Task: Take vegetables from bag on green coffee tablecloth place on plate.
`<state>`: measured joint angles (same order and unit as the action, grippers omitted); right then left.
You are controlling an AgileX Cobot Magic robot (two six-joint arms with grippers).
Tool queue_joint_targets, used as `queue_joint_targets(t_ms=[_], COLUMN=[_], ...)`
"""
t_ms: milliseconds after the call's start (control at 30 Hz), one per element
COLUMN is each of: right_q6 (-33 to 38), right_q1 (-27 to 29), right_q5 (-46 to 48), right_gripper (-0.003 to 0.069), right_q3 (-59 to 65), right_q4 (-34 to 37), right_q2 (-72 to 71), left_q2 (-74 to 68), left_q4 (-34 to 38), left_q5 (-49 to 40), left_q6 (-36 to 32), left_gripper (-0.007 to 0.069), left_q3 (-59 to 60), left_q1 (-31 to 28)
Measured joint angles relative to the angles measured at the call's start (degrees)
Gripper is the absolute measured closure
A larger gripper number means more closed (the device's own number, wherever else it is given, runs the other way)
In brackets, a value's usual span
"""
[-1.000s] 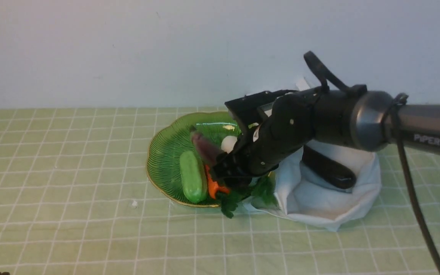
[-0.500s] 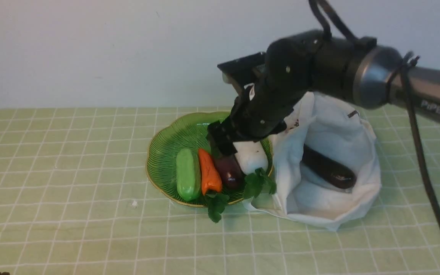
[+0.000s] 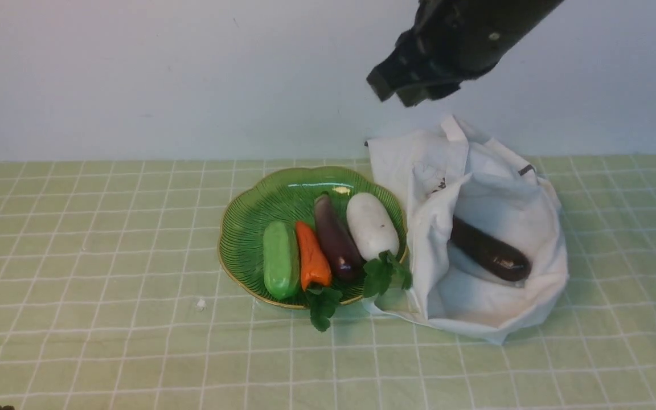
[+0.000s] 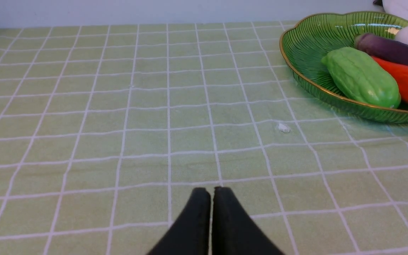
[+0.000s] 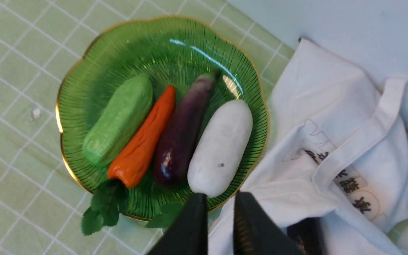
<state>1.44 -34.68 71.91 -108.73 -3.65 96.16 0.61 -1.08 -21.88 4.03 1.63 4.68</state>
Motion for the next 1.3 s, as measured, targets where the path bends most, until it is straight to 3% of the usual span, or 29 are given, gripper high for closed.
queue_joint_targets(t_ms=[133,400,533,633,833,967,1300], right_q6=[-0.3,-3.3,-7.9,-9.6,-9.8,-9.8,-10.3], right_q1=[0.0,0.0,0.0,0.0,0.0,0.0,0.0], right_q5=[0.2,-2.6,-17.7,-34.3,-58.7,-64.2,-65.0], right_gripper=[0.0669,0.0673,0.0673,0.0673,0.0673,0.0673,0.0673], right_q3=[5.7,26.4,46.5,62.6,84.2,87.5,87.6], right_q4=[-0.1,-0.8,-0.8,0.4,0.8,0.8,0.8], right_q2=[-10.9,-35.0,-53.9,-66.0,-78.4,-79.5,-79.6], left_q2=[0.0,0.0,0.0,0.0,0.0,0.0,0.0], left_q4=[0.0,0.0,0.0,0.0,0.0,0.0,0.0], left_q5=[0.0,0.0,0.0,0.0,0.0,0.0,0.0], left_q6=[0.0,0.0,0.0,0.0,0.0,0.0,0.0], left_gripper=[0.0629,0.0629,0.0629,0.0629,0.0629,0.0629,0.0629], left_q3=[0.0,0.0,0.0,0.0,0.0,0.0,0.0], left_q1=[0.0,0.0,0.0,0.0,0.0,0.0,0.0])
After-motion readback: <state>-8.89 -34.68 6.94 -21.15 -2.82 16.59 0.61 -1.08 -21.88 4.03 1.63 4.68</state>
